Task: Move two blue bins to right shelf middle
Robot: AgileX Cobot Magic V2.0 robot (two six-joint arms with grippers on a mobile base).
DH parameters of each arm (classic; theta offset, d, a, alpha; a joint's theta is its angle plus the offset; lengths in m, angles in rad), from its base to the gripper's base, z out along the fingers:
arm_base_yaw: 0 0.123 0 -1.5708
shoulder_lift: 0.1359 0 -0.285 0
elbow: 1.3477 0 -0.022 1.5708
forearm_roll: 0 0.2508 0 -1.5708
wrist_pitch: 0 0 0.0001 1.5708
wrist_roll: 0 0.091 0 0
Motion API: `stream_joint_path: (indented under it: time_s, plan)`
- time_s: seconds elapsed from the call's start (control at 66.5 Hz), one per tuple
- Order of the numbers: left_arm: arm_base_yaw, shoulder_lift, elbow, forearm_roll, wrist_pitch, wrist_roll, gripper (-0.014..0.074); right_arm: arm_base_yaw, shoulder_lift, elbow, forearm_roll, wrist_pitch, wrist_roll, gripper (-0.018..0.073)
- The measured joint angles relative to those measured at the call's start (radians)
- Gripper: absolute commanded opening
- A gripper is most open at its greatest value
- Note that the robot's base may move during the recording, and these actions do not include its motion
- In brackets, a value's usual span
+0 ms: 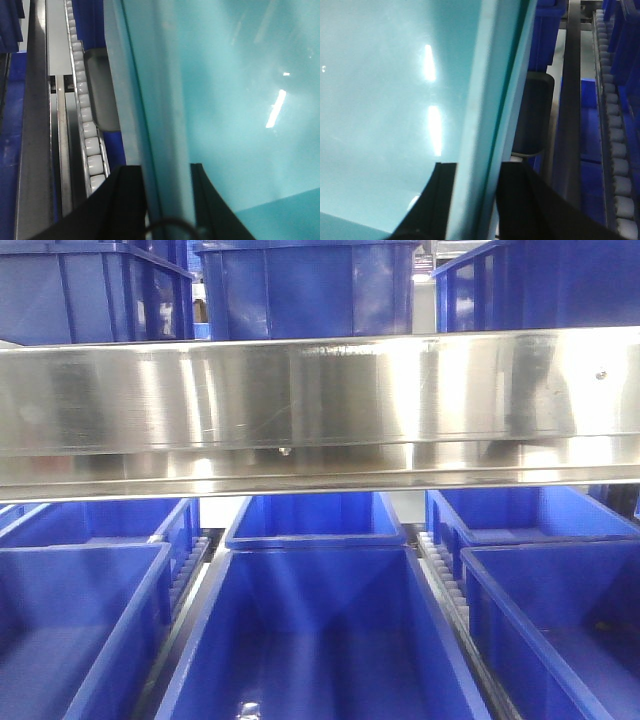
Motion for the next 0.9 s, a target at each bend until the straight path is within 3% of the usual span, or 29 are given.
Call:
stream_joint_path:
  time_s: [0.902]
  plan:
    - [0.000, 0.002, 0.000, -0.004, 0.013, -0.002, -0.0111, 0.000, 0.000, 0.000, 0.000, 0.019, 0.002, -0.0154]
